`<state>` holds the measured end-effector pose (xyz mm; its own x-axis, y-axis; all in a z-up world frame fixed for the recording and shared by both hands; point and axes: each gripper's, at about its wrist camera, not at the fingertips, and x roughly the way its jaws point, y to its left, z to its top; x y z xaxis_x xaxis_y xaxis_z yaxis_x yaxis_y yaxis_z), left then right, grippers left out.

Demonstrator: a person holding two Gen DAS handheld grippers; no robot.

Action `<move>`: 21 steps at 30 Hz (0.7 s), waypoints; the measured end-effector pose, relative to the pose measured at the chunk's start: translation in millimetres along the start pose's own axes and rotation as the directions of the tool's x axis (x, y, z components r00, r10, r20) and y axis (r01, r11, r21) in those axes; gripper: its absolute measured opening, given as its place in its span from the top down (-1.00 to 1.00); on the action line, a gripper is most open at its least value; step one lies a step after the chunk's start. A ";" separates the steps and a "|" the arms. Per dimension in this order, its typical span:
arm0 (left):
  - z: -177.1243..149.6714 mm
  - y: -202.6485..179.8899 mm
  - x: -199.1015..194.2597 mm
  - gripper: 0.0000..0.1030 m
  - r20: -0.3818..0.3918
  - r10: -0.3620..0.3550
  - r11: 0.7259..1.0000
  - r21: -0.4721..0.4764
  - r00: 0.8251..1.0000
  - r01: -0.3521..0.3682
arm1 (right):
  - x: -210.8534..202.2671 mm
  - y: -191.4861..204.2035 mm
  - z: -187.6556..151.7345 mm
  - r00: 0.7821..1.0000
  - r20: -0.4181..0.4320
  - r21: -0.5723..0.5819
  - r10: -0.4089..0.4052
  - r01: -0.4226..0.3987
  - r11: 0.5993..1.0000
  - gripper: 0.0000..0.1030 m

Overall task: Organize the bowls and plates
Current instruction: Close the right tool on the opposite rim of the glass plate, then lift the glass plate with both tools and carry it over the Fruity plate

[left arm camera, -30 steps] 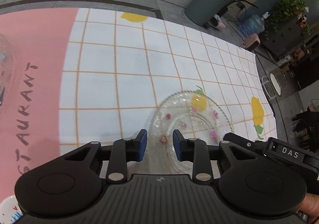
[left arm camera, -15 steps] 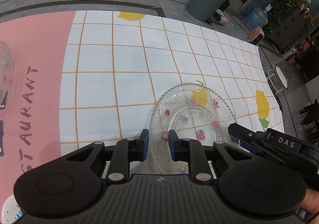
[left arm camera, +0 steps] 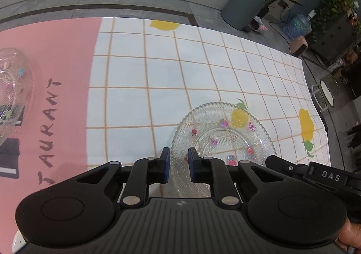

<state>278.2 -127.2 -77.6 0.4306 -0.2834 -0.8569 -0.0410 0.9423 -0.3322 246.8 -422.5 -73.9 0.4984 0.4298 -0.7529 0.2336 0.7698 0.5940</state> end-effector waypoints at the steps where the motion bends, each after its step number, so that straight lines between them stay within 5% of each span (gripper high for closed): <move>1: 0.4 1.5 -1.2 0.65 0.004 0.003 1.000 -0.006 1.000 -0.003 | -0.5 2.0 -0.4 1.000 -0.001 -0.003 0.005 -0.005 1.000 0.88; 21: -6.8 22.5 -26.8 0.69 0.025 0.012 0.999 -0.039 1.000 -0.011 | -5.2 23.3 -7.6 0.998 -0.040 -0.011 0.047 -0.048 0.999 0.91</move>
<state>259.6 -99.7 -64.7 0.4523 -0.2679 -0.8507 -0.0803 0.9377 -0.3380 243.4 -403.3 -58.3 0.4753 0.4842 -0.7346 0.2007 0.7533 0.6263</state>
